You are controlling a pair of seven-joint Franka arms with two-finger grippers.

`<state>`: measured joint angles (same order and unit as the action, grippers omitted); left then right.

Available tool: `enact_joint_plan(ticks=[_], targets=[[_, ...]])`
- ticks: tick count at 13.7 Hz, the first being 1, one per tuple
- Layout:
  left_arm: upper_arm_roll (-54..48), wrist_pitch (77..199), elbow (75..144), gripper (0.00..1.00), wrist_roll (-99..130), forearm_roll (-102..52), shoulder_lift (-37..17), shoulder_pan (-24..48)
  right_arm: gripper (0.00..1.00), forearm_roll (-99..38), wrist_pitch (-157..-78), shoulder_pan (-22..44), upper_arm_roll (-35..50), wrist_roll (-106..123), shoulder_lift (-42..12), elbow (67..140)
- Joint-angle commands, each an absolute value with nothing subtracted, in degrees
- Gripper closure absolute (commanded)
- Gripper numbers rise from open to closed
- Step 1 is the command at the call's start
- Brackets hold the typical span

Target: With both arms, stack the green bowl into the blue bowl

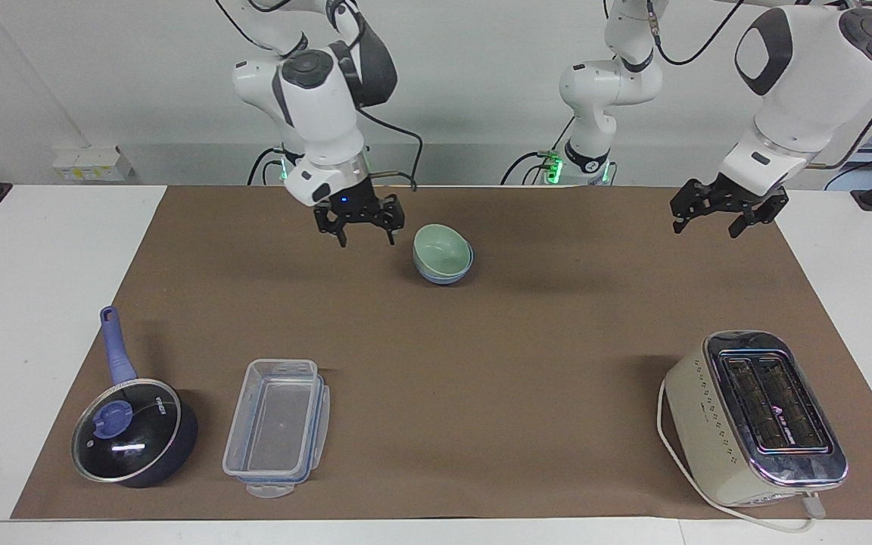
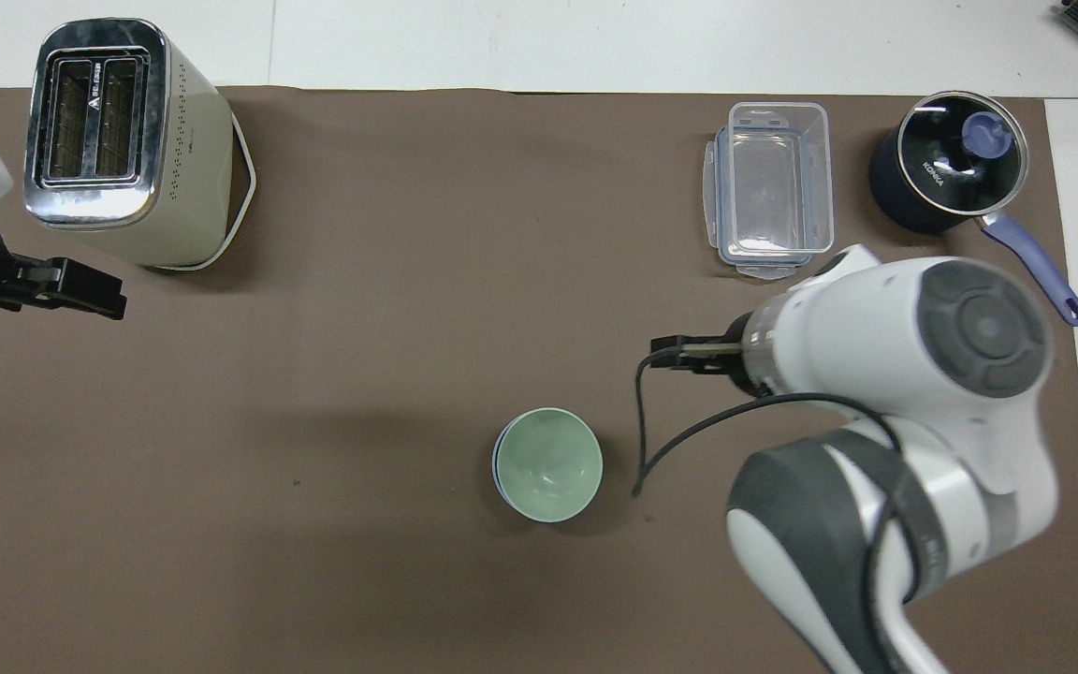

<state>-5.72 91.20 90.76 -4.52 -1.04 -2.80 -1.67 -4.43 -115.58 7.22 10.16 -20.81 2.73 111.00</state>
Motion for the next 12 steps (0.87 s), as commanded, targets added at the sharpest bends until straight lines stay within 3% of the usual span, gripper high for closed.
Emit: enact_joint_plan(ticks=[1,5,8,12], targets=[[-6.2,90.0,89.7,0.0,-4.8,0.2,-3.1,-2.2,0.0,-0.6,-110.2,1.3,10.9,-17.9,1.9,103.7],[-6.2,90.0,89.7,0.0,-4.8,0.2,-3.1,-2.2,0.0,2.3,-99.9,-4.6,11.0,-13.5,1.5,93.5],[-6.2,90.0,89.7,0.0,-4.8,0.2,-3.1,-2.2,0.0,3.0,-89.7,-4.8,10.9,-13.2,-2.0,85.0],[-6.2,90.0,89.7,0.0,-4.8,0.2,-3.1,-2.2,0.0,2.2,-88.0,-4.6,11.0,-14.1,-1.2,85.2]])
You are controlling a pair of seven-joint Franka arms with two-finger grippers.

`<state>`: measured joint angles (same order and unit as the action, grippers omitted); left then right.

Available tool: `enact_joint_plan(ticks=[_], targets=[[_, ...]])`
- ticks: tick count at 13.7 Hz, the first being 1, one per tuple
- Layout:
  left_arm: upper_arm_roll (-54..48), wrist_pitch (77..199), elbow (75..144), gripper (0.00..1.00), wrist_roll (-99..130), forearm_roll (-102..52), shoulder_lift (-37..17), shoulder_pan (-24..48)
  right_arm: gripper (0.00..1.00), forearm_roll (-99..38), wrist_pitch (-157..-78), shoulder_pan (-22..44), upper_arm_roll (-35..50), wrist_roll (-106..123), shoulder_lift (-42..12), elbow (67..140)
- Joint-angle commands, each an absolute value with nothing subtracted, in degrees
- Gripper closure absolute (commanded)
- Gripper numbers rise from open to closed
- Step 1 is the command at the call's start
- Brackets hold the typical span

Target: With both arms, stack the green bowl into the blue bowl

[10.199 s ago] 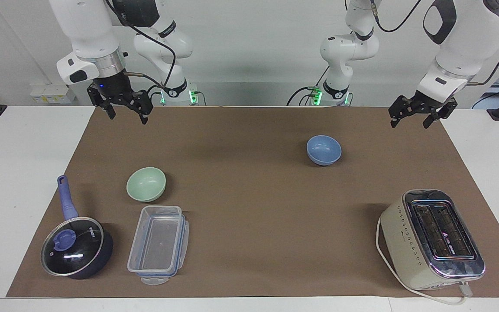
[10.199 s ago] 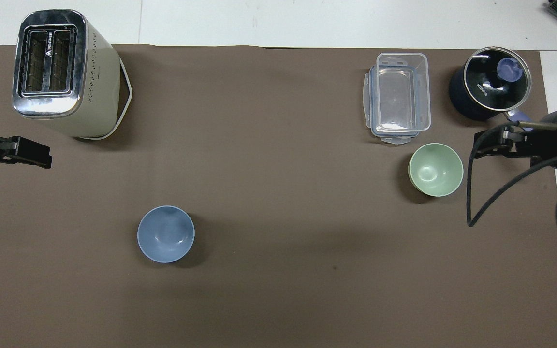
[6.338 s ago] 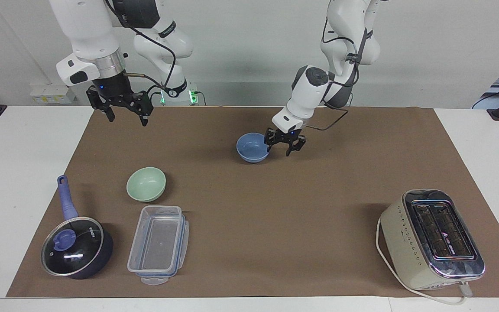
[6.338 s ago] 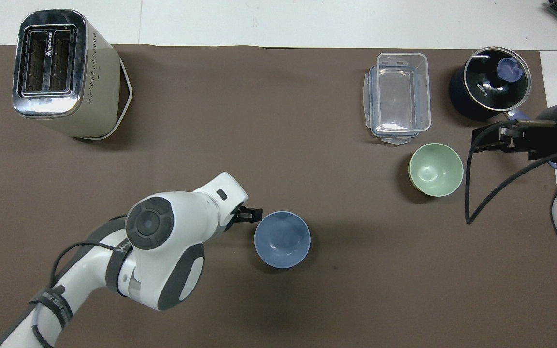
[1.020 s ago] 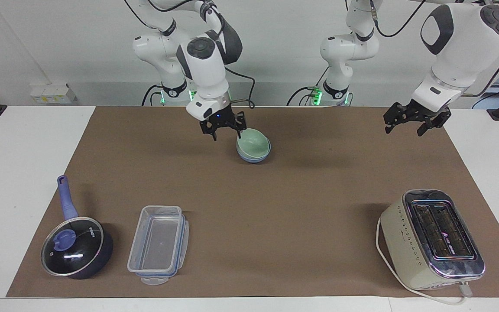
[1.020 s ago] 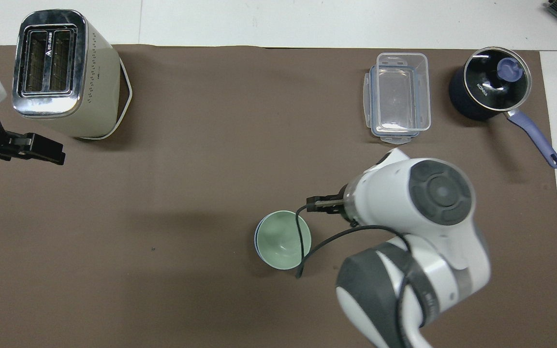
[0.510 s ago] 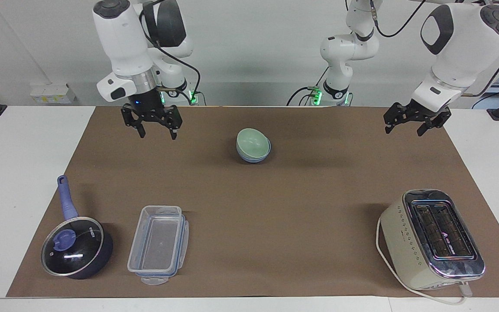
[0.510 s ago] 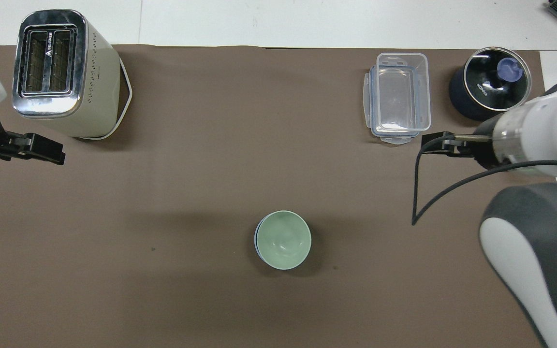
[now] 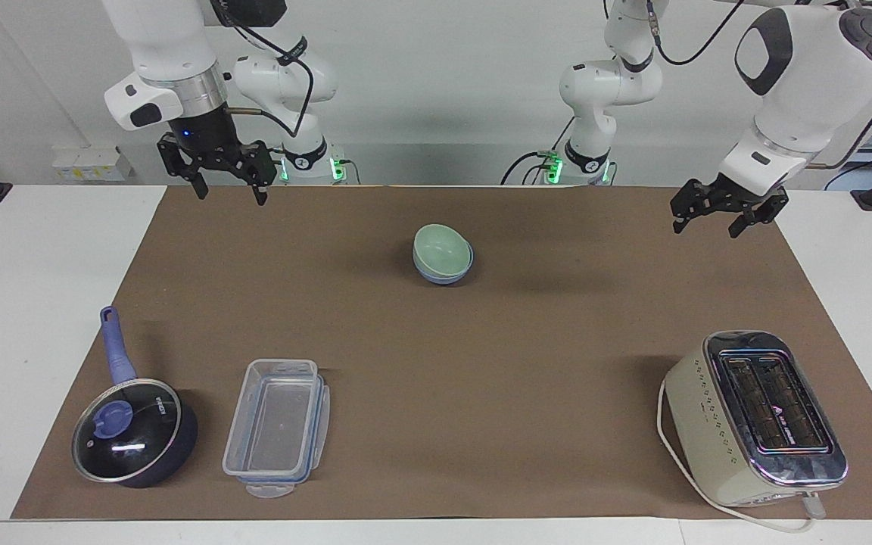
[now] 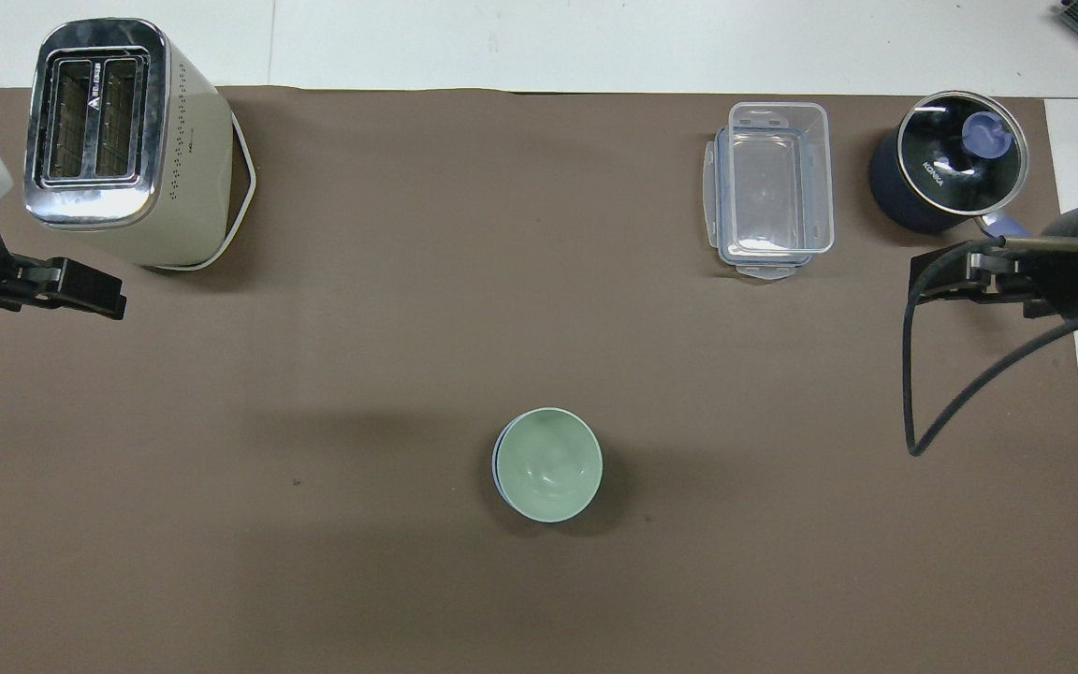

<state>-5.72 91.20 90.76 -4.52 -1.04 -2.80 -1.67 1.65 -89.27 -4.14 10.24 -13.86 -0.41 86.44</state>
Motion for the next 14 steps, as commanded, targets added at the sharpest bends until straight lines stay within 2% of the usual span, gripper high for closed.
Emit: enact_joint_plan(ticks=[1,5,14], targets=[[-6.2,90.0,89.7,0.0,-4.8,0.2,-3.1,-2.2,0.0,1.9,-88.1,-4.5,11.0,-14.3,-0.9,85.8],[-6.2,90.0,89.7,0.0,-4.8,0.2,-3.1,-2.2,0.0,1.6,-88.9,-4.5,11.0,-15.9,1.6,89.6],[-6.2,90.0,89.7,0.0,-4.8,0.2,-3.1,-2.2,0.0,1.1,-89.7,-4.6,10.9,-15.8,1.6,89.7]])
